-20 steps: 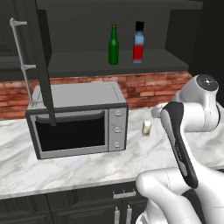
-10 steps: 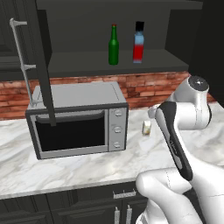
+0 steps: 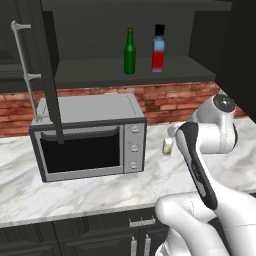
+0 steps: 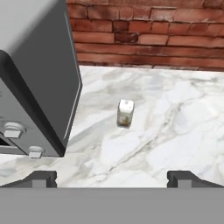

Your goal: Sort all alcoholic drinks to one cabinet, and non-alcoholic drinks to the other.

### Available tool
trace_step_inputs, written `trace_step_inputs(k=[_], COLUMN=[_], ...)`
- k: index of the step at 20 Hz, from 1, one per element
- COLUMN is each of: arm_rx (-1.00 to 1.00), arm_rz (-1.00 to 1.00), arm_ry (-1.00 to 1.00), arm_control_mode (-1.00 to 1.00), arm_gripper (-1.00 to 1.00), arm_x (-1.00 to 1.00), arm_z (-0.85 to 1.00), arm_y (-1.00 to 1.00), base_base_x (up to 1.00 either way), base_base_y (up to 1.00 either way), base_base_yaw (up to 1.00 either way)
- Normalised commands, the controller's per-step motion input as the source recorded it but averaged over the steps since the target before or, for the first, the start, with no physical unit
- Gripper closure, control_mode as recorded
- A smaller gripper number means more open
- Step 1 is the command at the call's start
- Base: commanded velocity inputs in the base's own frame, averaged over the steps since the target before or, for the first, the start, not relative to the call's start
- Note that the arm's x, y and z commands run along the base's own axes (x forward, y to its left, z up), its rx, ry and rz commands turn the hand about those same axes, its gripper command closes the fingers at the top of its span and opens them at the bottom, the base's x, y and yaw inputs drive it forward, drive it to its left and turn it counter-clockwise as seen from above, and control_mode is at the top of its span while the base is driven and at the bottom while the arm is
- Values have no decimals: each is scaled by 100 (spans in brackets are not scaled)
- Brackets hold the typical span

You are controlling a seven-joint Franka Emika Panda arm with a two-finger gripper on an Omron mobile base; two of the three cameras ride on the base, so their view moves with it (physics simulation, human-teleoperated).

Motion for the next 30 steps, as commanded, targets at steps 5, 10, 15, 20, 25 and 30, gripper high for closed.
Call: trace_step_inputs(k=[5,10,15,20,25,30], arm_rx=[0,0,0,0,1,0], arm_rz=[0,0,0,0,0,0], arm_ry=[-4,0,1,3,4,3], arm_control_mode=[-100,-100,-100,-100,-100,-100], arm_gripper=[-100,-100,-100,-100,-100,-100], arm_x=[9,9,8,13,13,19], arm_z=[-14,-15,-13,-13,-9,-14], arm_y=[-1,-6,-8,-6,0,-2], base_base_x=[0,0,0,0,0,0], base_base_y=[0,0,0,0,0,0], base_base_yaw=[0,0,0,0,0,0])
